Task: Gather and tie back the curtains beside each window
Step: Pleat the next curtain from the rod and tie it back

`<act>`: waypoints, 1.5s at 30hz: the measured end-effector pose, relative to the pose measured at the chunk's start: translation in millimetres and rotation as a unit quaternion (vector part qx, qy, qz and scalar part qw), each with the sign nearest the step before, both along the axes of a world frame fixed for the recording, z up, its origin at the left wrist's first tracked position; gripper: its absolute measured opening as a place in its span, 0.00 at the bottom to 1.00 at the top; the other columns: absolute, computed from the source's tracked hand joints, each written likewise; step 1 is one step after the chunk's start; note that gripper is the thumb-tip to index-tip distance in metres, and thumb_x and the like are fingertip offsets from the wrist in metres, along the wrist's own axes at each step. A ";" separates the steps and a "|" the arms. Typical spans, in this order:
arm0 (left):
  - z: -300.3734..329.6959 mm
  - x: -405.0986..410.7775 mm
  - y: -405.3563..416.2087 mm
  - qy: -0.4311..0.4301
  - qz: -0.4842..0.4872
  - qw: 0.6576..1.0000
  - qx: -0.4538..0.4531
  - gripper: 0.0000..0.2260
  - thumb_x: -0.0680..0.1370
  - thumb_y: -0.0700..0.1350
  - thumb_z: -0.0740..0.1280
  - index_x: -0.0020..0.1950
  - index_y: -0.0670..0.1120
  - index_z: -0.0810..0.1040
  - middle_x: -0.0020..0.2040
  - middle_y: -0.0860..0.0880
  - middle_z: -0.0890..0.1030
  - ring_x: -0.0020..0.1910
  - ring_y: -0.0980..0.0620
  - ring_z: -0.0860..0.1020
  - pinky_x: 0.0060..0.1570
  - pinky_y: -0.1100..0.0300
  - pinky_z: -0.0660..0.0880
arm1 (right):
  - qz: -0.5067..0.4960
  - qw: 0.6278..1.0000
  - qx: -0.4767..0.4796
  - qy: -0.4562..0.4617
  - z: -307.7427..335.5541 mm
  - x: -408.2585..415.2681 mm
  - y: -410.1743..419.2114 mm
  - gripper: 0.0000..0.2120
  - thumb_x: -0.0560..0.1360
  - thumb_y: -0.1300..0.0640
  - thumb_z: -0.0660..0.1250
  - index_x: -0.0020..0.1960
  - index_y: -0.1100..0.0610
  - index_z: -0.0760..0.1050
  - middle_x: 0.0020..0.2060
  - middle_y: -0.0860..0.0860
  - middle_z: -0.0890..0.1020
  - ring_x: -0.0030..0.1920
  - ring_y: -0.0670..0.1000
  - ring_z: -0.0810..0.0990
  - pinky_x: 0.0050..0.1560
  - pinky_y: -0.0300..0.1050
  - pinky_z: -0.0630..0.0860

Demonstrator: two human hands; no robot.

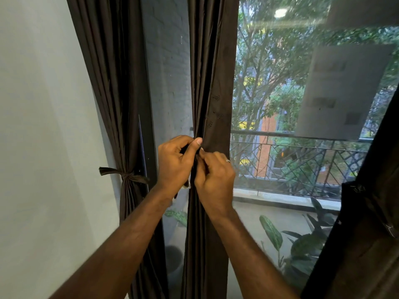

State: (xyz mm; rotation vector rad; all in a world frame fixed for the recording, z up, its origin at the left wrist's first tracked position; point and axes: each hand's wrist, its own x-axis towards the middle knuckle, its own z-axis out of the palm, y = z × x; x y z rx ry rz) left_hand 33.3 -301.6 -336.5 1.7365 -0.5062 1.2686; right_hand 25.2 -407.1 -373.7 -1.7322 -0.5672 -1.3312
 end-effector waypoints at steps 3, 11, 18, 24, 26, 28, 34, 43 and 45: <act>1.6 -3.0 -0.5 0.007 -0.013 1.000 -0.007 0.13 0.80 0.46 0.70 0.39 0.39 0.83 0.34 0.47 0.82 0.34 0.48 0.81 0.36 0.45 0.77 | 0.001 1.000 -0.015 -0.004 1.1 -2.0 4.7 0.04 0.77 0.67 0.68 0.45 0.62 0.80 0.36 0.54 0.77 0.37 0.54 0.74 0.38 0.52 0.72; 7.4 -7.3 11.3 0.006 0.016 1.000 0.015 0.11 0.78 0.43 0.72 0.38 0.40 0.81 0.31 0.47 0.79 0.31 0.48 0.78 0.33 0.46 0.75 | 0.097 0.995 0.028 0.021 -0.4 2.4 -14.0 0.07 0.77 0.61 0.69 0.51 0.56 0.85 0.44 0.49 0.84 0.48 0.51 0.81 0.50 0.56 0.77; 2.6 -12.9 30.4 0.024 -0.002 1.000 0.013 0.10 0.79 0.43 0.70 0.41 0.40 0.80 0.33 0.45 0.79 0.32 0.45 0.77 0.33 0.44 0.75 | 0.203 0.889 0.295 0.286 1.1 46.4 -45.4 0.09 0.78 0.57 0.73 0.58 0.50 0.81 0.51 0.48 0.84 0.52 0.49 0.82 0.58 0.47 0.79; 1.0 -6.2 36.5 0.011 0.042 0.999 0.010 0.10 0.80 0.43 0.71 0.39 0.40 0.80 0.32 0.47 0.78 0.31 0.47 0.76 0.31 0.45 0.74 | 0.168 0.914 0.281 0.241 -2.9 38.7 -48.2 0.07 0.76 0.59 0.75 0.44 0.48 0.84 0.41 0.46 0.86 0.46 0.48 0.83 0.53 0.48 0.81; 1.2 -3.3 36.2 0.001 0.077 0.997 0.016 0.11 0.80 0.42 0.71 0.38 0.40 0.79 0.31 0.47 0.77 0.29 0.49 0.75 0.30 0.47 0.73 | 0.101 0.934 0.284 0.193 -2.2 30.8 -46.5 0.09 0.76 0.59 0.75 0.41 0.46 0.82 0.41 0.46 0.84 0.46 0.47 0.82 0.52 0.48 0.80; 0.9 -2.1 32.7 -0.014 0.118 0.993 0.021 0.11 0.79 0.40 0.72 0.37 0.40 0.78 0.31 0.49 0.76 0.29 0.50 0.74 0.29 0.49 0.72 | 0.059 0.964 0.232 0.118 -1.0 18.8 -37.4 0.07 0.76 0.60 0.74 0.41 0.50 0.82 0.42 0.47 0.82 0.46 0.48 0.81 0.50 0.48 0.77; -0.9 -3.6 18.8 -0.026 0.181 0.982 0.041 0.11 0.78 0.39 0.72 0.37 0.42 0.75 0.32 0.52 0.72 0.29 0.52 0.70 0.29 0.57 0.67 | 0.020 0.995 0.092 0.033 -18.1 -2.2 -3.4 0.05 0.80 0.59 0.67 0.46 0.56 0.78 0.41 0.47 0.80 0.43 0.50 0.79 0.45 0.55 0.76; -1.7 -2.9 19.6 -0.035 0.155 0.986 0.051 0.13 0.79 0.42 0.71 0.36 0.40 0.76 0.31 0.48 0.75 0.29 0.49 0.72 0.29 0.48 0.71 | -0.024 1.000 -0.010 0.000 -14.2 -2.9 16.2 0.06 0.76 0.63 0.66 0.40 0.58 0.74 0.35 0.52 0.76 0.37 0.56 0.75 0.41 0.56 0.73; -1.5 -4.0 20.8 -0.036 0.173 0.983 0.055 0.13 0.79 0.42 0.71 0.36 0.40 0.75 0.31 0.49 0.73 0.28 0.49 0.71 0.28 0.49 0.70 | -0.036 0.999 -0.003 0.004 -11.9 -3.5 16.9 0.05 0.73 0.63 0.66 0.39 0.58 0.73 0.34 0.52 0.75 0.37 0.56 0.74 0.40 0.54 0.72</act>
